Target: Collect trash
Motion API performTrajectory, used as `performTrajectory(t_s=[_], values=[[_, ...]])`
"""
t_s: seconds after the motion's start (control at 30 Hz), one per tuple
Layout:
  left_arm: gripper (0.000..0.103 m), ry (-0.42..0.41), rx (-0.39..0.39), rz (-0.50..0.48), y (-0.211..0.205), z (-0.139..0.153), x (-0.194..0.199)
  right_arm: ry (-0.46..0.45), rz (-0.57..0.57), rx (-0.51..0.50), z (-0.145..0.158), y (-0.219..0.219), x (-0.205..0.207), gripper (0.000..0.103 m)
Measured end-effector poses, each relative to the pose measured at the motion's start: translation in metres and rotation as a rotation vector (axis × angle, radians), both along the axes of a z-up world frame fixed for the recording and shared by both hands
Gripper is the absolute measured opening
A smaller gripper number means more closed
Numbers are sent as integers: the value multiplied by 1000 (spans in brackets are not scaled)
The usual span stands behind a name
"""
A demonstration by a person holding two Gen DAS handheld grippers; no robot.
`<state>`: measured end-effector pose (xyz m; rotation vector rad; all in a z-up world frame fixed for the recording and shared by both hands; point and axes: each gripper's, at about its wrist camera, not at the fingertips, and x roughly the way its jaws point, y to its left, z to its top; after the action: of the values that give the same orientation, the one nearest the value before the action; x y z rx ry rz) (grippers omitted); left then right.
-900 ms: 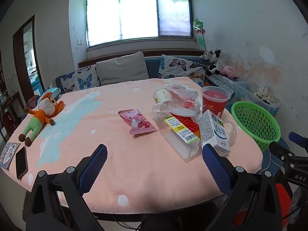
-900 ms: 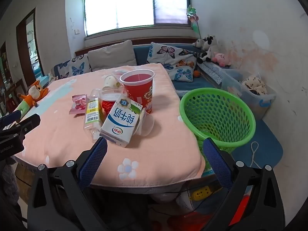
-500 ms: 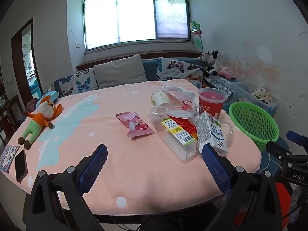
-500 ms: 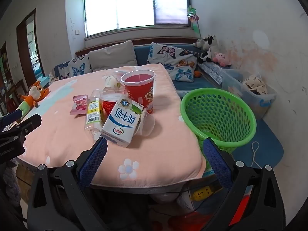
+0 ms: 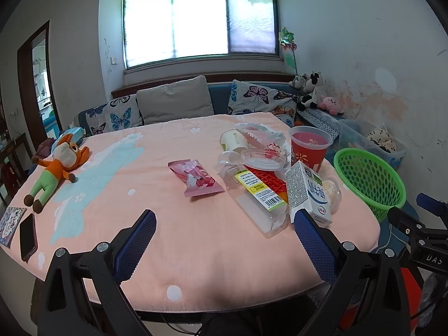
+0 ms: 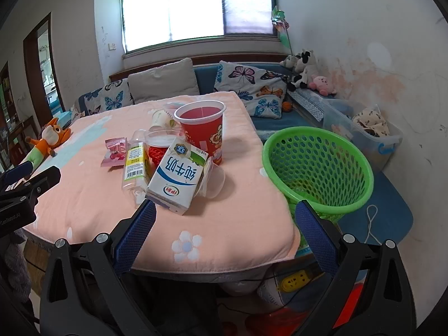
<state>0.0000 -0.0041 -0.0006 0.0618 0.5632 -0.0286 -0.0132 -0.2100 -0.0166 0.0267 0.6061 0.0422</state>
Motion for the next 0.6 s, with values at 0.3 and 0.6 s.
performTrajectory(t_s=[0.3,0.6], values=[[96,4,-2,1,-1,-1,1,3,0,0,-1,1,2,99],[96,12,-3,5,-2,-5,4,6,1,3,-3,1,2,99]])
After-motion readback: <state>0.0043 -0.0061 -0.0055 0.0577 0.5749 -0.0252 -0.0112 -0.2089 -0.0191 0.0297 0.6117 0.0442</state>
